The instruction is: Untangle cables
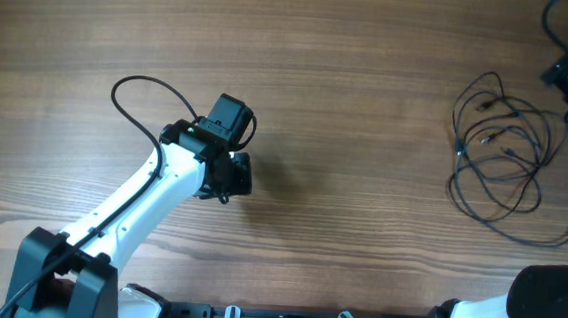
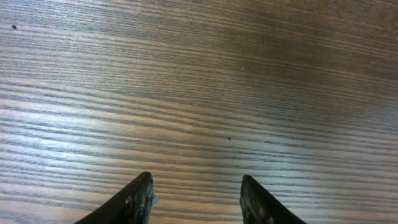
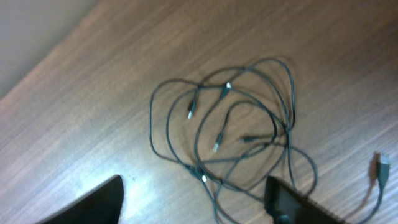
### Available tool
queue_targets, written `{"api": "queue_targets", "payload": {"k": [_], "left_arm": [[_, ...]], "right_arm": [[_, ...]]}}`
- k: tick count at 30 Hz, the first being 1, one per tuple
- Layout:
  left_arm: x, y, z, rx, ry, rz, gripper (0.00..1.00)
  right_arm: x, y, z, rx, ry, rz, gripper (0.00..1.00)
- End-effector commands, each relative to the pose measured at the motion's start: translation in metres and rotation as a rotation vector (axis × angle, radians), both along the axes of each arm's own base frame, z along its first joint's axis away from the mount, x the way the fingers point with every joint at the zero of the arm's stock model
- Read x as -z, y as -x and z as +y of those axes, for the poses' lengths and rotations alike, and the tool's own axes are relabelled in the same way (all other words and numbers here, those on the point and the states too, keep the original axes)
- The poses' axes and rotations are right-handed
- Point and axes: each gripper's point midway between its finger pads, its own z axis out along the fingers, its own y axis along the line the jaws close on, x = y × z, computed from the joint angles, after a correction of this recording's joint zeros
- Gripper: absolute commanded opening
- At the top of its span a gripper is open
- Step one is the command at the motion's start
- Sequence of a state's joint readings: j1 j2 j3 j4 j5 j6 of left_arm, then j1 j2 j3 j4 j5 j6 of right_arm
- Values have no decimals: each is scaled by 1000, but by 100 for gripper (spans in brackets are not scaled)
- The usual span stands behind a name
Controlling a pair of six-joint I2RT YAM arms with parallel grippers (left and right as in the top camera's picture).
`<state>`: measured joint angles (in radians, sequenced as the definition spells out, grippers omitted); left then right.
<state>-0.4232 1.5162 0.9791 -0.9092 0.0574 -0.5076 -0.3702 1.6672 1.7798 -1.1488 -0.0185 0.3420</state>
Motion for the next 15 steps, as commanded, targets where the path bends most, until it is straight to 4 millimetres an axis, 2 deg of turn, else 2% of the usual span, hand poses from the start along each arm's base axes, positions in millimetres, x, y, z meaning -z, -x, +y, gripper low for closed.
{"api": "queue_targets", "payload": {"k": [1, 3, 4, 6, 8, 10, 11, 15], "left_arm": [[-4, -4, -1, -14, 17, -22, 50], [-5, -8, -4, -13, 29, -37, 60], [-6, -10, -8, -11, 49, -46, 73], [-8, -15, -12, -9, 69, -66, 89], [-8, -18, -12, -4, 69, -77, 95], [-10, -25, 1, -26, 34, -103, 95], [-15, -32, 13, -68, 29, -123, 96], [-29, -43, 59, -236, 44, -141, 100]], "right_arm": [[13, -1, 21, -59, -119, 22, 98], [20, -5, 46, -157, -212, 26, 100], [22, -10, 63, -247, -251, 22, 100], [33, -16, 100, -424, -289, 47, 100], [46, -18, 131, -551, -277, 94, 100], [57, -19, 163, -638, -276, 139, 100], [65, -19, 182, -685, -268, 166, 100], [86, -14, 224, -785, -177, 258, 100]]}}
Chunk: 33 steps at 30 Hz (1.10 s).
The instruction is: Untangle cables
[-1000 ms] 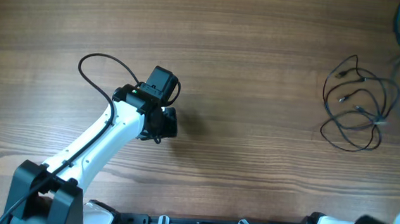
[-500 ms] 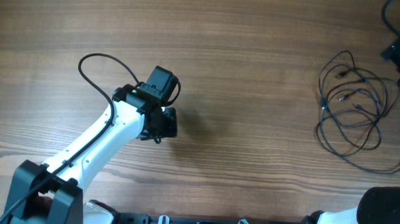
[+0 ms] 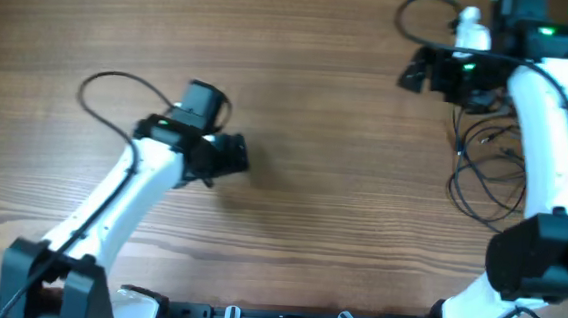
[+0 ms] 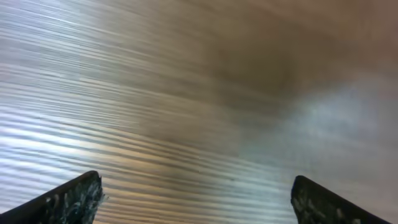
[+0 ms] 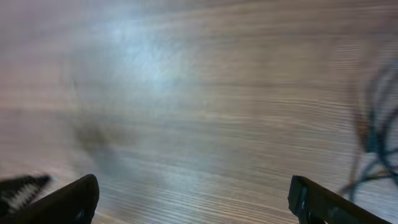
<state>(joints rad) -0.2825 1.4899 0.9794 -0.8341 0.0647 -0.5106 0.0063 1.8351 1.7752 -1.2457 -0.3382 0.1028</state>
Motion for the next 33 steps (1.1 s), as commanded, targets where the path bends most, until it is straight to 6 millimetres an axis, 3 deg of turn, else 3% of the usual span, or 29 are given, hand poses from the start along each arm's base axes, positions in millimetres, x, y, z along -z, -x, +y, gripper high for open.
{"api": "queue_targets", "payload": {"k": [1, 4, 7, 11, 13, 18, 22, 26, 27, 28, 33], "left_arm": [[-18, -6, 39, -133, 19, -23, 100], [-14, 10, 60, -209, 26, 60, 100], [-12, 21, 65, -222, 8, 106, 100], [-10, 38, 68, -224, -12, 173, 100], [-10, 46, 68, -224, -19, 204, 100], [-11, 64, 69, -157, -35, 265, 98], [-13, 71, 69, -148, -30, 223, 97], [-26, 71, 67, -138, -1, -19, 91], [-34, 70, 64, -125, 11, -105, 92], [-41, 69, 60, -105, 23, -185, 100], [-71, 78, 48, -43, 79, -465, 100]], "right_arm": [[24, 6, 31, -113, 94, 44, 100], [33, 19, 53, -158, 168, 81, 100], [48, 34, 55, -147, 254, 135, 100], [75, 71, 52, -116, 277, 289, 100], [78, 82, 50, -89, 276, 318, 100], [52, 95, 46, -75, 249, 224, 100], [28, 97, 45, -52, 194, 17, 100], [19, 119, 37, -11, 136, -215, 100], [18, 127, 35, -6, 120, -269, 100], [16, 134, 33, 0, 107, -317, 100], [0, 156, 9, 119, 117, -470, 100]]}}
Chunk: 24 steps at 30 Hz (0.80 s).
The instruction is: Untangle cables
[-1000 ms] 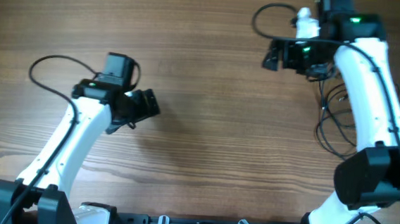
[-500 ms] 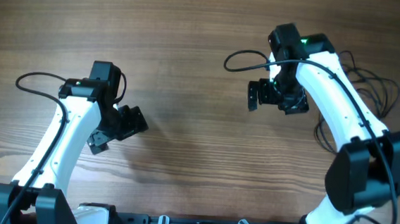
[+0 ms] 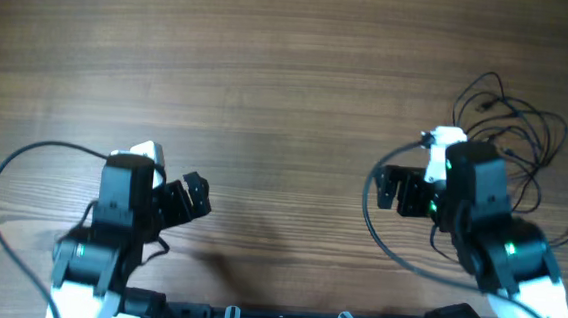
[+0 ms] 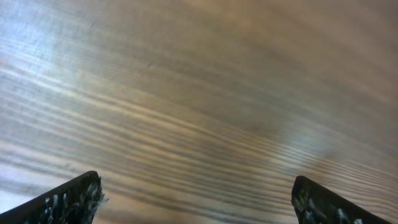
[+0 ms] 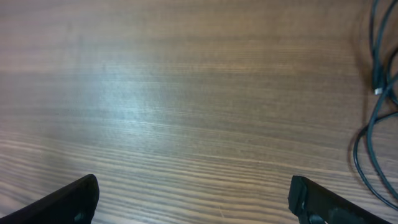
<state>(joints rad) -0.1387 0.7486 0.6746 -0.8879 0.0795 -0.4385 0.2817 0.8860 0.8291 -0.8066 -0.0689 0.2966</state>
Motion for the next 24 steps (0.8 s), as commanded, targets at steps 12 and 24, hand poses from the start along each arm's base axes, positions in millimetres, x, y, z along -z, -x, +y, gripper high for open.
{"api": "queue_targets", "payload": {"k": [12, 24], "left_arm": [[-15, 9, -2, 25, 11, -120, 100], [-15, 9, -2, 25, 11, -120, 100]], "right_arm": [[24, -2, -15, 93, 60, 72, 100], [6, 3, -16, 94, 35, -3, 100]]}}
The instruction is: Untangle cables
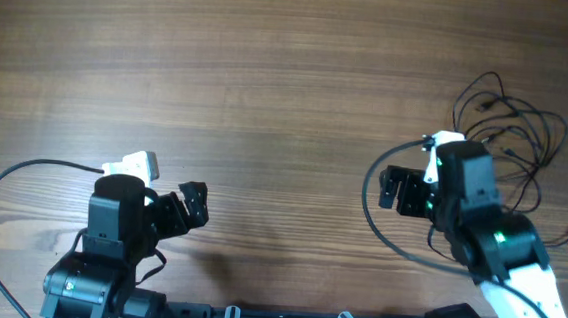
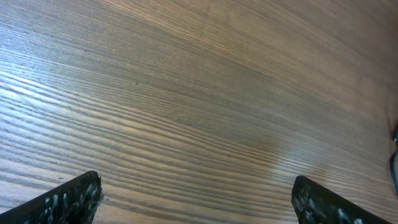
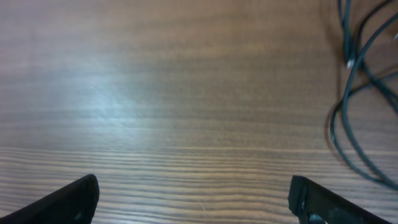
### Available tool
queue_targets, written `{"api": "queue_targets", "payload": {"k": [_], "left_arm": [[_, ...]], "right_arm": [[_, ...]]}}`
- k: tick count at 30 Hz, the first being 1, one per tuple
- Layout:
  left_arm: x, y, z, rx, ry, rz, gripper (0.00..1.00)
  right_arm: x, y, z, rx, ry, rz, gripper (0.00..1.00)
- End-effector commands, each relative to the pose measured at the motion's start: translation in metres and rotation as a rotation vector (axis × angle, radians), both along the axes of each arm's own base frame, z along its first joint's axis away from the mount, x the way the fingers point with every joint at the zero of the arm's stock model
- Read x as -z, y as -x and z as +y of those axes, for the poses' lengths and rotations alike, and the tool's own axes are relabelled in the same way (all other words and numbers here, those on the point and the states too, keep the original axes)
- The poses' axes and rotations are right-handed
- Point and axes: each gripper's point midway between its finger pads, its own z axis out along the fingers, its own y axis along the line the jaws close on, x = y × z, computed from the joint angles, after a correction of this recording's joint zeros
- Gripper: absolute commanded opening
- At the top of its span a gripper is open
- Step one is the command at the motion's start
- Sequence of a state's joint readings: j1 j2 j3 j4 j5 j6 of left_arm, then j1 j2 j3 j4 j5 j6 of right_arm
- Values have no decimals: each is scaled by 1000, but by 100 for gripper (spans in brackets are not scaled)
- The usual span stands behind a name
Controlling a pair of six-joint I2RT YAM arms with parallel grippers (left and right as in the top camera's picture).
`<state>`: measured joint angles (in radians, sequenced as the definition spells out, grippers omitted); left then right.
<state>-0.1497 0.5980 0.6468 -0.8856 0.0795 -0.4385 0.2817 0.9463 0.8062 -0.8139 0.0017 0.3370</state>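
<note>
A tangle of thin black cables (image 1: pixel 511 135) lies on the wooden table at the right, partly behind my right arm; its loops show at the right edge of the right wrist view (image 3: pixel 360 99). My right gripper (image 1: pixel 394 189) is open over bare wood, left of the tangle, holding nothing (image 3: pixel 194 199). My left gripper (image 1: pixel 188 207) is open near the front left, far from the cables, with only wood between its fingers (image 2: pixel 196 199).
The wooden table (image 1: pixel 270 78) fills the view. A loose cable end with a plug lies at the far right edge. Each arm trails its own black wire, looping at the front left (image 1: pixel 0 209) and beside the right arm (image 1: pixel 376 211).
My left arm has drawn back a little toward the front edge. My right arm has barely shifted; more of the cable loops show in its wrist view. Both grippers remain open.
At first my left gripper stood narrowly open at mid-left and my right arm hung over the tangle at the far right. Then both grippers were wide open, the right one up by the far right. Later both arms stood near the front edge, as now.
</note>
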Motion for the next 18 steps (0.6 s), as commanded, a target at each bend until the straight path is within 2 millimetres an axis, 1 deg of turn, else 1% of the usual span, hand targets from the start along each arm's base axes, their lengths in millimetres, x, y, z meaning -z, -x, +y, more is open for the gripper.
{"api": "queue_targets", "payload": {"k": [1, 2, 5, 7, 9, 12, 14, 16, 18], "left_arm": [[4, 1, -1, 14, -8, 4, 100], [4, 1, -1, 14, -8, 4, 100], [4, 1, -1, 14, -8, 4, 100], [4, 1, -1, 13, -8, 4, 100], [4, 1, -1, 14, -8, 4, 100], [4, 1, -1, 14, -8, 4, 100], [4, 1, -1, 13, -8, 4, 100], [4, 1, -1, 14, -8, 4, 100], [4, 1, -1, 14, -8, 4, 100]], "right_arm": [[-31, 8, -5, 17, -32, -136, 100], [-48, 13, -7, 18, -54, -206, 100], [-79, 28, -11, 21, -95, -346, 100], [-94, 38, -14, 21, -115, -414, 100], [-103, 46, -17, 19, -125, -461, 100], [-109, 55, -34, 34, -30, -525, 100], [-114, 55, -40, 58, -16, -552, 100], [-118, 51, -47, 98, -21, -599, 100], [-123, 48, -42, 69, -39, -672, 100]]}}
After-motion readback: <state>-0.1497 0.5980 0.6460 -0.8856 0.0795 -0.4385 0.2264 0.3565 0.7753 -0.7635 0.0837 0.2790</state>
